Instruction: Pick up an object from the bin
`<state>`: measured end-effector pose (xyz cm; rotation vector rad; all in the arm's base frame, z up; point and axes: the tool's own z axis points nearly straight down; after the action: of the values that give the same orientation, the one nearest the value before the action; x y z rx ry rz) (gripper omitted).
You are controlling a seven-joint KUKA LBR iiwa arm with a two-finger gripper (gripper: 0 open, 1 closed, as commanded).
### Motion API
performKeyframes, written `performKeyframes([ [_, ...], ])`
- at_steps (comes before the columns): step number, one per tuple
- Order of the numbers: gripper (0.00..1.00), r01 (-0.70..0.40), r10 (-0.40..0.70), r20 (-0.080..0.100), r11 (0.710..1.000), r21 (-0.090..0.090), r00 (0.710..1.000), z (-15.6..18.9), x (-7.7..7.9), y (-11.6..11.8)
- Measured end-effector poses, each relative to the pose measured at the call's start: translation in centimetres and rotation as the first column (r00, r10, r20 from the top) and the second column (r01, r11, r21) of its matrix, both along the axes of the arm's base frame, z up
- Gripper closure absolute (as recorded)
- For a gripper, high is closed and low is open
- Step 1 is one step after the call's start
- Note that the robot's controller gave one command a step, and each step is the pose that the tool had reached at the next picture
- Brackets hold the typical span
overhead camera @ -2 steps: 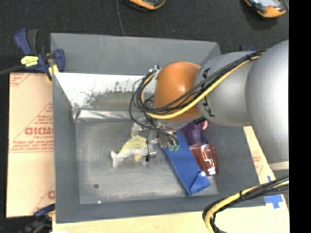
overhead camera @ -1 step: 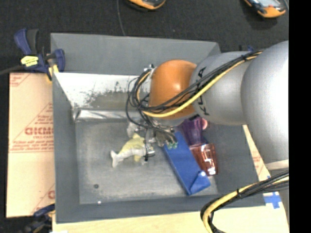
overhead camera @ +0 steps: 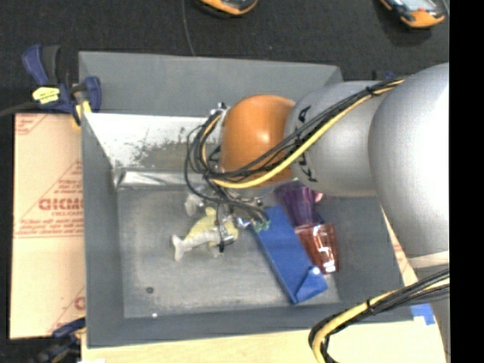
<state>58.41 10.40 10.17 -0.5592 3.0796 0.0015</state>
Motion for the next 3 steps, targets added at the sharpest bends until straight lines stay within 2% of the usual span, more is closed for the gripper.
performKeyframes([
  [1,0.0,-0.091,0.091,-0.001,0.996,-0.004,0.996,-3.29,0.86,-1.65],
  [2,1.0,-0.153,0.153,0.0,0.988,-0.001,0.988,-3.1,0.77,-1.11],
  [3,1.0,-0.152,0.152,0.0,0.988,-0.001,0.988,-3.06,0.75,-1.11],
])
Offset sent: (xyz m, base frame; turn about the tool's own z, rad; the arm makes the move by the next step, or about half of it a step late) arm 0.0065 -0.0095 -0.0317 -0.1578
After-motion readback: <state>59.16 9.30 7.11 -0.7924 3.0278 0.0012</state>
